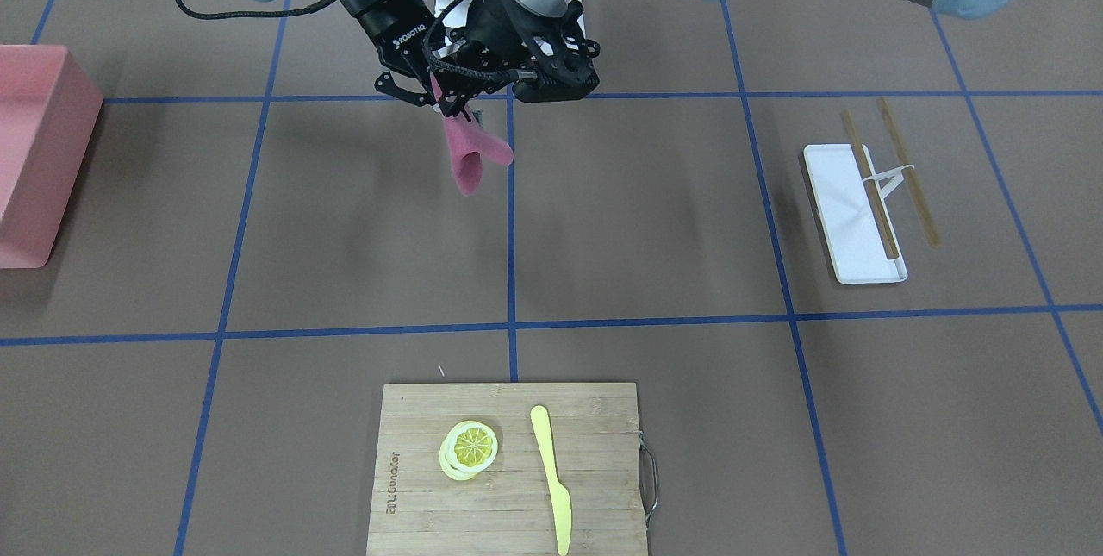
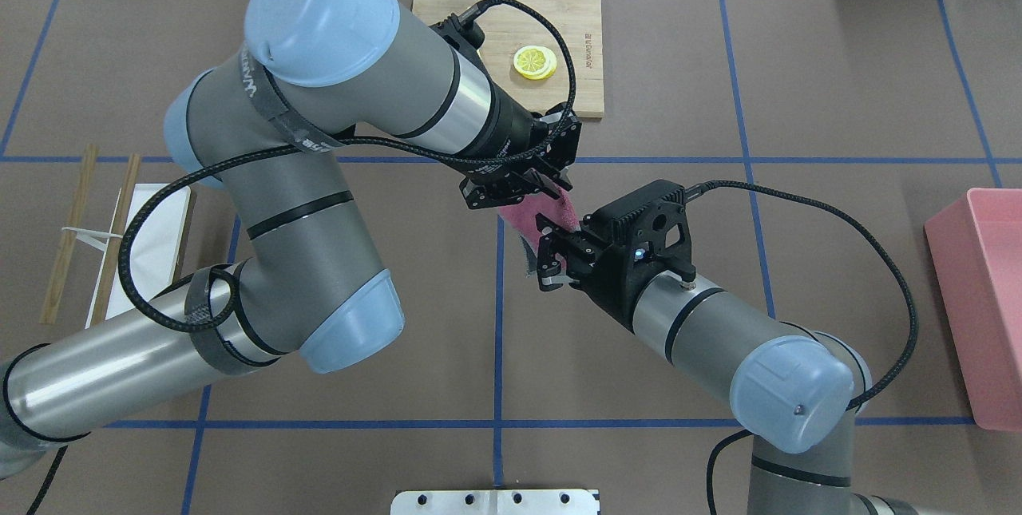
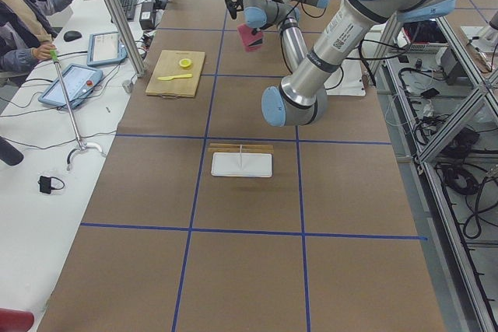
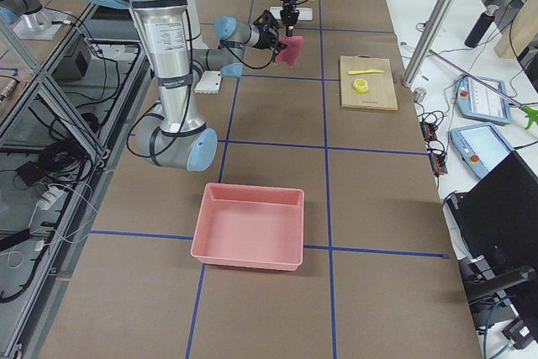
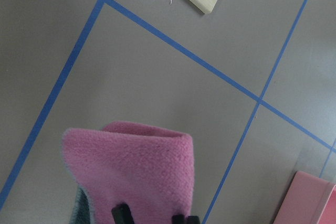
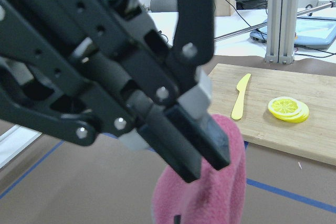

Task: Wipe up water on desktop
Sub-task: 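Open and withdraw the left gripper while the right carries the towel toward the bin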

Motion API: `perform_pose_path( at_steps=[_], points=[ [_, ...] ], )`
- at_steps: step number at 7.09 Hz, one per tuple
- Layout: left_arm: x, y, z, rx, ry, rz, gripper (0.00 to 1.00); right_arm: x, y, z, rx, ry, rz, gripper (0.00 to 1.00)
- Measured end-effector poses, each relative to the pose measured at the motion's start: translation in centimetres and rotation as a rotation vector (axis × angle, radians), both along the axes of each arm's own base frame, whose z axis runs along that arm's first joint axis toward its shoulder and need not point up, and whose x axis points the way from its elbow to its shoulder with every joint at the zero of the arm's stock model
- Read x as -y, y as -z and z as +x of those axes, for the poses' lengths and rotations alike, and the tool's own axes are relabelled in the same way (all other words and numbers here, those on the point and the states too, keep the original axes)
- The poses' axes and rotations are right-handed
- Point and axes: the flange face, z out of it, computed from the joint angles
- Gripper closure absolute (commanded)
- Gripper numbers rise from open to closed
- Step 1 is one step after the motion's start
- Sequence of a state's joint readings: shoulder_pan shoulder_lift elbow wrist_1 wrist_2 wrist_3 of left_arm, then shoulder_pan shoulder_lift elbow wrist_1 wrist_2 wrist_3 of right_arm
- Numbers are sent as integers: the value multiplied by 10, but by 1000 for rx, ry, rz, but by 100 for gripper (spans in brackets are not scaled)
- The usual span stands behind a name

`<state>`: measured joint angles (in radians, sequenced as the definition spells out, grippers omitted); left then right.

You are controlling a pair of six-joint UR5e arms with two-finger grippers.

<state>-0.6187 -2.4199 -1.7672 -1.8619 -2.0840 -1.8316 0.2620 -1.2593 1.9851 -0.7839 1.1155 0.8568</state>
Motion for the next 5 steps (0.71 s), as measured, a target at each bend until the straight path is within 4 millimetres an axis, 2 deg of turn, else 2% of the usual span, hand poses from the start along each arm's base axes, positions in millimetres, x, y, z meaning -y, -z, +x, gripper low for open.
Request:
perform_pose_path(
  at_steps=[1, 2, 3, 5],
  points=[
    [6, 0, -17, -6, 15, 37, 6, 0, -2, 6, 12, -7, -16, 100],
    [13, -10, -37, -2, 35, 61, 4, 0, -13, 14, 25, -24, -54, 100],
    [19, -25, -57, 5, 59, 66, 4, 0, -34, 23, 19, -49, -100, 100],
    [33, -46, -84, 26, 101, 63, 3, -6, -90, 38, -38, -52, -191, 100]
  ],
)
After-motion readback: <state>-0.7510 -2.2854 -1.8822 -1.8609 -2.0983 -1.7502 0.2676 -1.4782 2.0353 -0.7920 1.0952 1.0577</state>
